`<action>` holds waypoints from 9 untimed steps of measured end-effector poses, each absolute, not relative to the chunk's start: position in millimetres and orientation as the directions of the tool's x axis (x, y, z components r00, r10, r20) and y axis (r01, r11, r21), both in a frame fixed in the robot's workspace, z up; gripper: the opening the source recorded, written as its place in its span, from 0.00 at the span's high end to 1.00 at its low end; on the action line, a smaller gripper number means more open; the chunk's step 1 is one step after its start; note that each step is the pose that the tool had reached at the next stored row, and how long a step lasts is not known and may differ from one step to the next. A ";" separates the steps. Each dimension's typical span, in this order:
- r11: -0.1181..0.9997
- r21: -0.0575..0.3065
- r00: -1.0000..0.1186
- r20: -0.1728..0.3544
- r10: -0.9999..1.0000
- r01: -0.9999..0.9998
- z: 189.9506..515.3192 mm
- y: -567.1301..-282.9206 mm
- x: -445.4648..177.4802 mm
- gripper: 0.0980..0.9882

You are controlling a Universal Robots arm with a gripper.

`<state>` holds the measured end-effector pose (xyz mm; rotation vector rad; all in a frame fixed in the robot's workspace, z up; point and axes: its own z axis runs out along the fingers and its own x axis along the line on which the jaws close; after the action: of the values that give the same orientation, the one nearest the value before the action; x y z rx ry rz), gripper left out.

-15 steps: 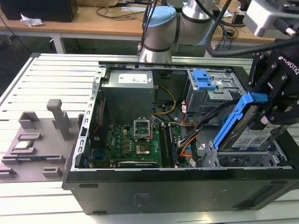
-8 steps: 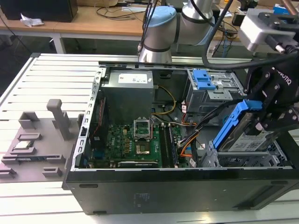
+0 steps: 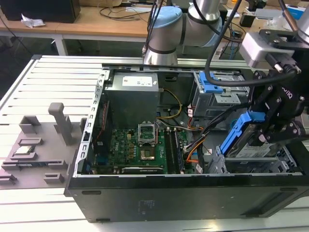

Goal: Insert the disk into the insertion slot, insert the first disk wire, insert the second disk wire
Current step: 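Insert the disk into the insertion slot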

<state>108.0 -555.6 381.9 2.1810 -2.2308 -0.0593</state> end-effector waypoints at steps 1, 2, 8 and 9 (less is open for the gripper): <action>0.022 0.042 -0.023 -0.011 -1.000 -0.999 381.3 -555.6 108.0 0.70; 0.022 0.042 -0.023 -0.011 -1.000 -0.999 381.2 -555.7 108.0 0.70; 0.022 0.042 -0.023 -0.012 -1.000 -0.999 380.7 -555.7 108.0 0.63; 0.022 0.042 -0.023 -0.011 -1.000 -0.999 380.7 -555.7 108.0 0.63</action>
<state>108.0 -555.7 380.7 2.1812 -2.2307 -0.0593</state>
